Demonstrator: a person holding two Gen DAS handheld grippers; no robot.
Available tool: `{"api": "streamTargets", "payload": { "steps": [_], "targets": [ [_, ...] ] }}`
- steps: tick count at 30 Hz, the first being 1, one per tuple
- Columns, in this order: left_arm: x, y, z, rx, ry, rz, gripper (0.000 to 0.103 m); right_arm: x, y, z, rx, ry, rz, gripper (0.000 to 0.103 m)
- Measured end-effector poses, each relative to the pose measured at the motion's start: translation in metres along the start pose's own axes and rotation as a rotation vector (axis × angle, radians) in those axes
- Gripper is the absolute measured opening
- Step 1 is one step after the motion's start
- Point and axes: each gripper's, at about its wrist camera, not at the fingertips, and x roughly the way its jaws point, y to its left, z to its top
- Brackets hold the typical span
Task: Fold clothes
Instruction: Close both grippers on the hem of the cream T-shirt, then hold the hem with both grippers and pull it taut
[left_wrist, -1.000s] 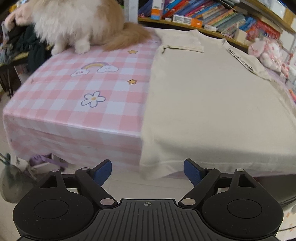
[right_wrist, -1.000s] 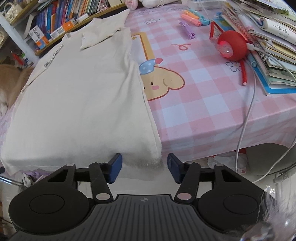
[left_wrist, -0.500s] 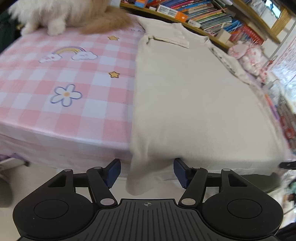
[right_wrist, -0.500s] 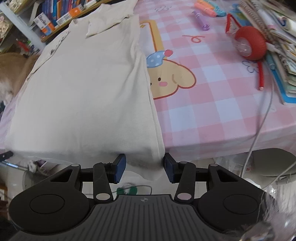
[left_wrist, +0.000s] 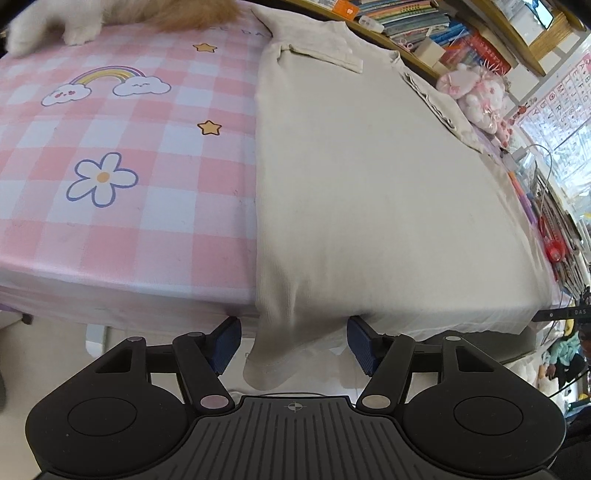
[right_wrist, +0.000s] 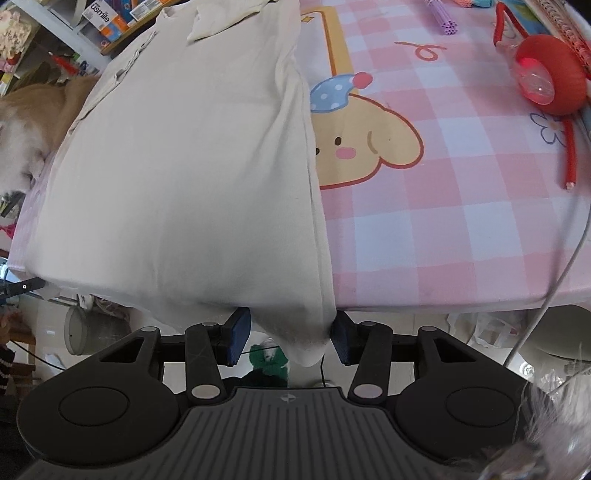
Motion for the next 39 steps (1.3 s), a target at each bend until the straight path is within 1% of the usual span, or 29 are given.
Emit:
{"api": "streamTargets", "payload": {
  "steps": [1, 2, 3, 4, 5, 6, 7, 9, 16, 23, 30, 36, 39],
  "targets": [
    [-0.001, 0.000, -0.001, 0.001, 0.000, -0.007, 0.055, -0.001, 0.000, 0.000, 0.000, -0.001, -0.001, 0.043],
    [-0.001, 0.000, -0.001, 0.000, 0.002, -0.018, 0.039, -0.002, 0.002, 0.000, 0.006, -0.004, 0.011, 0.034],
    [-0.002, 0.000, -0.001, -0.006, 0.005, -0.020, 0.032, -0.004, 0.005, 0.000, 0.012, -0.008, 0.022, 0.023],
    [-0.003, 0.000, -0.001, -0.013, 0.006, -0.018, 0.020, -0.006, 0.008, -0.001, 0.004, -0.014, 0.014, 0.019],
    [-0.004, 0.000, -0.003, -0.018, 0.005, -0.013, 0.015, -0.007, 0.010, -0.003, -0.004, -0.020, 0.006, 0.010],
    [-0.005, -0.001, -0.004, -0.021, 0.003, -0.008, 0.008, -0.009, 0.012, -0.004, -0.014, -0.029, 0.006, 0.009],
    [-0.007, 0.000, -0.006, -0.027, 0.003, -0.008, 0.005, -0.012, 0.013, -0.005, -0.016, -0.036, 0.009, 0.009],
    [-0.011, 0.000, -0.009, -0.037, 0.002, -0.013, 0.003, -0.019, 0.013, -0.007, -0.019, -0.044, 0.014, 0.008],
    [-0.031, -0.011, -0.017, -0.019, -0.033, 0.003, 0.003, -0.039, 0.010, -0.015, -0.032, -0.044, 0.045, 0.008],
    [-0.037, -0.013, -0.026, -0.036, -0.056, 0.023, 0.002, -0.039, 0.011, -0.011, -0.051, -0.044, 0.052, 0.008],
    [-0.043, -0.012, -0.032, -0.058, -0.082, 0.034, 0.002, -0.040, 0.013, -0.017, -0.071, -0.036, 0.055, 0.007],
    [-0.041, -0.018, -0.028, -0.034, -0.074, 0.050, 0.002, -0.042, 0.008, -0.018, -0.075, -0.044, 0.057, 0.007],
    [-0.040, -0.019, -0.029, -0.024, -0.063, 0.076, 0.002, -0.041, 0.008, -0.019, -0.070, -0.047, 0.054, 0.007]
  ]
}}
